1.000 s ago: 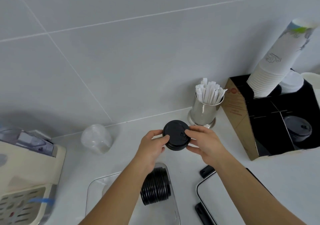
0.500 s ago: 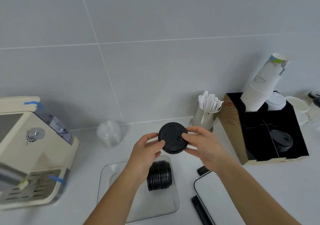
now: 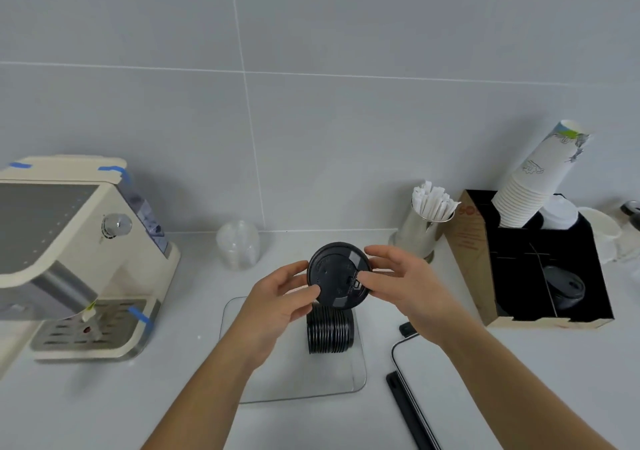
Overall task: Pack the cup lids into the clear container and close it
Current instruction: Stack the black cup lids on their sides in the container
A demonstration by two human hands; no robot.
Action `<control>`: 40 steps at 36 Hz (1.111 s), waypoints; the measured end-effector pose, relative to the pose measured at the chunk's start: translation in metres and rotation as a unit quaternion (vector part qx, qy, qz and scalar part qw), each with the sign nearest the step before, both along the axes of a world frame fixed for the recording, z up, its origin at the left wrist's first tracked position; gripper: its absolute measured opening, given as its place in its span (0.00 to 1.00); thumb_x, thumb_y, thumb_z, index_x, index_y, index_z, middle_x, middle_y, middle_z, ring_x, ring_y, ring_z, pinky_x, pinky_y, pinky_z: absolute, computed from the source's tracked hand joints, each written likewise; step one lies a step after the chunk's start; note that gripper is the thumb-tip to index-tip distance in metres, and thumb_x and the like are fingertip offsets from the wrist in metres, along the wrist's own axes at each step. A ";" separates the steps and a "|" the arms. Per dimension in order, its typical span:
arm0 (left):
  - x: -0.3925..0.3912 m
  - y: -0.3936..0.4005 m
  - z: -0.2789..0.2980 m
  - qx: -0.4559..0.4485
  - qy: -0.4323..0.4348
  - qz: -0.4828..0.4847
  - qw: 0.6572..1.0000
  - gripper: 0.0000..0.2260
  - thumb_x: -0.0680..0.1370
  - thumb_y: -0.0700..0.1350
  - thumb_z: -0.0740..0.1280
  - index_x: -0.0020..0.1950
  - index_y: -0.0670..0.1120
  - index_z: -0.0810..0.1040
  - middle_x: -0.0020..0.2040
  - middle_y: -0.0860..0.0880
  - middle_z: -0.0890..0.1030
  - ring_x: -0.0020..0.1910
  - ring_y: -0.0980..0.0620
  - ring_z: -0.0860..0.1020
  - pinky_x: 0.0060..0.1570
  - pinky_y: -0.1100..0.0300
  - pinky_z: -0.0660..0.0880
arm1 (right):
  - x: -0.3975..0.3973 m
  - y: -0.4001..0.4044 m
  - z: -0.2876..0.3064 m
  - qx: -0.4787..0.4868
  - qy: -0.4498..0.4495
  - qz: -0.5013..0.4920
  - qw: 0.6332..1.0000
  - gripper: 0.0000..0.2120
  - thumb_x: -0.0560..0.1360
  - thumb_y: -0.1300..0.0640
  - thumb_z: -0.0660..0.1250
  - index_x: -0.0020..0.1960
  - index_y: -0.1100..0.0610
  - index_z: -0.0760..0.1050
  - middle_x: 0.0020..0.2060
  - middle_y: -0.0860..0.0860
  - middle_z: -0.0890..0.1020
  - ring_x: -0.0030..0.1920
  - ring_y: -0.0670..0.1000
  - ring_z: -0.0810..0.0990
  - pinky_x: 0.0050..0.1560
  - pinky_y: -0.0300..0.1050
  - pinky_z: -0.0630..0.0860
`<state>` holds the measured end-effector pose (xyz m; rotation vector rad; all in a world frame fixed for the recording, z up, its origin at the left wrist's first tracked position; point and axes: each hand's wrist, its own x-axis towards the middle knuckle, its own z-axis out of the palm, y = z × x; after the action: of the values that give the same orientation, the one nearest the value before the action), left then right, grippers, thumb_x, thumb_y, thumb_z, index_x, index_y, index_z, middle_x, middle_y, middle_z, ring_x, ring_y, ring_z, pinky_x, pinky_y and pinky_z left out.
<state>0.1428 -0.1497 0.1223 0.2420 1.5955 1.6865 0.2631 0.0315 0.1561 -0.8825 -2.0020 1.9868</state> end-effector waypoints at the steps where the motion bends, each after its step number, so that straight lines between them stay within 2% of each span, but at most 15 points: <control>1: 0.000 -0.004 0.000 -0.004 0.001 -0.007 1.000 0.20 0.75 0.38 0.72 0.67 0.48 0.77 0.60 0.48 0.84 0.57 0.49 0.82 0.57 0.54 0.78 | 0.001 -0.002 -0.001 0.028 -0.011 0.013 0.999 0.21 0.71 0.60 0.75 0.61 0.48 0.77 0.52 0.46 0.83 0.51 0.45 0.84 0.50 0.41 0.80; 5: 0.004 -0.017 -0.004 -0.008 -0.019 -0.026 0.999 0.18 0.77 0.41 0.70 0.67 0.50 0.77 0.58 0.49 0.85 0.55 0.48 0.84 0.55 0.53 0.80 | 0.005 -0.008 -0.007 0.113 -0.030 0.054 0.992 0.28 0.67 0.55 0.77 0.64 0.43 0.74 0.53 0.42 0.84 0.53 0.38 0.82 0.47 0.38 0.76; 8: 0.010 -0.023 -0.008 -0.005 -0.067 -0.018 0.998 0.14 0.79 0.45 0.68 0.65 0.50 0.78 0.56 0.48 0.86 0.53 0.48 0.85 0.53 0.53 0.80 | 0.009 -0.014 -0.015 0.128 -0.024 0.069 0.989 0.29 0.66 0.58 0.78 0.65 0.46 0.74 0.55 0.43 0.82 0.55 0.39 0.81 0.54 0.34 0.77; 10: 0.012 -0.022 -0.011 -0.015 -0.081 -0.018 0.996 0.12 0.80 0.49 0.66 0.62 0.49 0.81 0.56 0.49 0.86 0.53 0.48 0.85 0.55 0.53 0.80 | 0.012 -0.016 -0.019 0.155 -0.025 0.093 0.983 0.28 0.67 0.59 0.78 0.63 0.44 0.75 0.57 0.44 0.80 0.58 0.39 0.79 0.55 0.31 0.76; 13: 0.017 -0.024 -0.021 -0.032 -0.092 -0.008 0.995 0.13 0.81 0.52 0.65 0.59 0.47 0.83 0.54 0.49 0.86 0.53 0.49 0.85 0.58 0.53 0.79 | 0.017 -0.022 -0.027 0.186 -0.033 0.128 0.974 0.27 0.67 0.60 0.77 0.61 0.43 0.75 0.57 0.44 0.79 0.59 0.39 0.78 0.60 0.33 0.75; 15: 0.022 -0.025 -0.028 -0.041 -0.098 0.004 0.994 0.13 0.81 0.52 0.64 0.59 0.46 0.82 0.52 0.49 0.87 0.52 0.51 0.85 0.55 0.55 0.80 | 0.020 -0.027 -0.035 0.198 -0.044 0.142 0.969 0.28 0.66 0.61 0.77 0.64 0.46 0.75 0.57 0.44 0.78 0.59 0.39 0.77 0.62 0.33 0.74; 19: 0.031 -0.027 -0.036 -0.068 -0.106 0.015 0.992 0.12 0.81 0.50 0.63 0.57 0.46 0.82 0.49 0.50 0.88 0.50 0.53 0.85 0.46 0.62 0.80 | 0.024 -0.034 -0.048 0.254 -0.058 0.174 0.950 0.29 0.66 0.59 0.75 0.65 0.46 0.75 0.56 0.42 0.78 0.58 0.38 0.76 0.60 0.27 0.70; 23: 0.034 -0.028 -0.044 -0.100 -0.118 0.018 0.988 0.10 0.80 0.49 0.66 0.54 0.46 0.83 0.49 0.49 0.88 0.47 0.53 0.86 0.42 0.63 0.80 | 0.030 -0.040 -0.063 0.292 -0.081 0.183 0.935 0.30 0.67 0.58 0.74 0.68 0.49 0.72 0.59 0.44 0.76 0.60 0.43 0.76 0.66 0.37 0.71; 26: 0.033 -0.026 -0.051 -0.115 -0.122 0.021 0.986 0.09 0.79 0.48 0.67 0.53 0.45 0.83 0.50 0.47 0.87 0.47 0.51 0.86 0.43 0.61 0.80 | 0.033 -0.043 -0.072 0.308 -0.092 0.191 0.928 0.31 0.68 0.58 0.73 0.69 0.51 0.71 0.60 0.44 0.75 0.61 0.45 0.75 0.67 0.41 0.70; 30: 0.033 -0.022 -0.058 -0.133 -0.126 0.004 0.983 0.10 0.79 0.48 0.68 0.53 0.43 0.83 0.49 0.48 0.87 0.46 0.51 0.86 0.43 0.60 0.82 | 0.037 -0.046 -0.082 0.323 -0.101 0.202 0.919 0.30 0.69 0.60 0.73 0.70 0.53 0.71 0.61 0.45 0.75 0.61 0.44 0.75 0.68 0.41 0.70; 35: 0.032 -0.016 -0.062 -0.146 -0.142 -0.014 0.979 0.11 0.78 0.50 0.69 0.52 0.43 0.82 0.42 0.50 0.88 0.42 0.52 0.86 0.40 0.60 0.82 | 0.039 -0.045 -0.092 0.352 -0.120 0.218 0.902 0.31 0.71 0.60 0.72 0.72 0.52 0.70 0.64 0.46 0.74 0.63 0.45 0.74 0.66 0.34 0.66; 38: 0.030 -0.011 -0.065 -0.172 -0.149 -0.025 0.974 0.13 0.78 0.55 0.68 0.50 0.46 0.82 0.46 0.47 0.87 0.46 0.49 0.86 0.46 0.55 0.83 | 0.038 -0.045 -0.095 0.370 -0.138 0.228 0.890 0.30 0.71 0.59 0.72 0.72 0.52 0.70 0.65 0.47 0.75 0.63 0.46 0.74 0.66 0.36 0.67; 40: 0.029 -0.009 -0.066 -0.181 -0.160 -0.022 0.970 0.12 0.78 0.56 0.67 0.47 0.47 0.80 0.47 0.46 0.85 0.46 0.47 0.85 0.41 0.57 0.82 | 0.038 -0.046 -0.097 0.388 -0.149 0.240 0.877 0.28 0.72 0.59 0.70 0.71 0.52 0.70 0.66 0.47 0.75 0.63 0.48 0.74 0.65 0.37 0.67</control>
<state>0.1715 -0.1587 0.0565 -0.1703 1.5984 1.2918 0.3008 -0.0141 0.0591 -0.5341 -3.0692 0.9948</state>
